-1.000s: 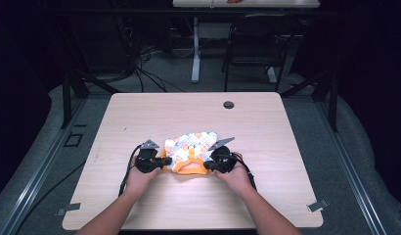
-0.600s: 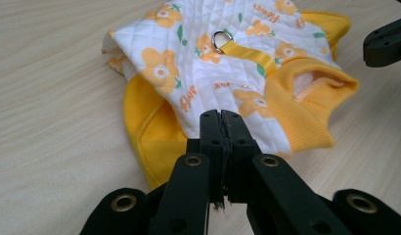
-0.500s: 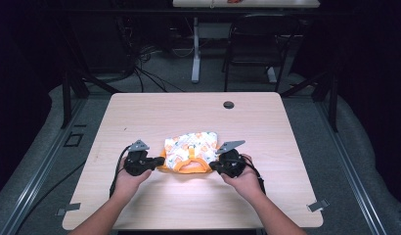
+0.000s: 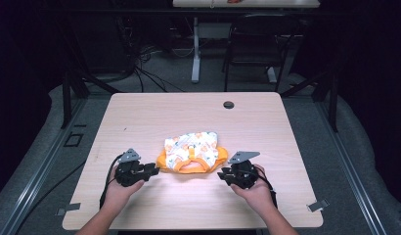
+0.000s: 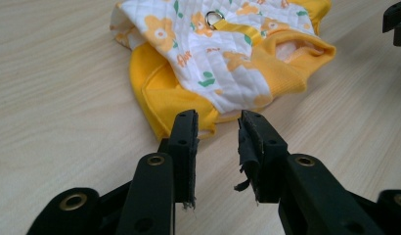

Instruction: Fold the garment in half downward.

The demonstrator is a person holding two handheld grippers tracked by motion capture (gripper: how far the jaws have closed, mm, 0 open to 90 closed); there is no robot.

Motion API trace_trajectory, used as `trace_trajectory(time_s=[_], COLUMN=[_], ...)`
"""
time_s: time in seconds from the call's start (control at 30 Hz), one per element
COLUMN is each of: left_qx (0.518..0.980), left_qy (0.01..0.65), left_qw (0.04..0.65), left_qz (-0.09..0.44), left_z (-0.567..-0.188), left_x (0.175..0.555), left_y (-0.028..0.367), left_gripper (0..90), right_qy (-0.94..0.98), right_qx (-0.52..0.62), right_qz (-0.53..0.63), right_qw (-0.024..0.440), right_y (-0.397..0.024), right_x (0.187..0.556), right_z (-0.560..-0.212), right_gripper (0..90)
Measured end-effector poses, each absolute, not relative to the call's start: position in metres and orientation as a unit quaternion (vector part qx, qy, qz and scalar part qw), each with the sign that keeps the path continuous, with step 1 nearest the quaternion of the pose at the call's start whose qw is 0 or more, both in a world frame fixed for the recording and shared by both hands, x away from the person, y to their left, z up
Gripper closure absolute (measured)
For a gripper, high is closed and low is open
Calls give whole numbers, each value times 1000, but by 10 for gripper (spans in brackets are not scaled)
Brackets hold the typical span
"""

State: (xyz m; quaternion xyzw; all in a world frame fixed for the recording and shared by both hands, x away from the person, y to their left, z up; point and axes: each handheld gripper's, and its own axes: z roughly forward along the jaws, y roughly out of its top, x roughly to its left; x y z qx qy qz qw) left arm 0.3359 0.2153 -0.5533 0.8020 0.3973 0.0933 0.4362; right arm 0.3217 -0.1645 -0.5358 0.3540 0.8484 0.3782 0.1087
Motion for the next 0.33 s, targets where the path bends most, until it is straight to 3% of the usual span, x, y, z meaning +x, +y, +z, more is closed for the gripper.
trace_trajectory(time_s=[0.33], left_qx=[810], left_qy=[389], left_qw=[426], left_qz=[110], left_z=[-563], left_x=[319], left_y=[220], left_gripper=[613], right_qy=[845], right_qx=[357], right_qz=[381], right_qw=[117], right_y=[-171], right_x=[306], right_z=[-549], right_gripper=[589])
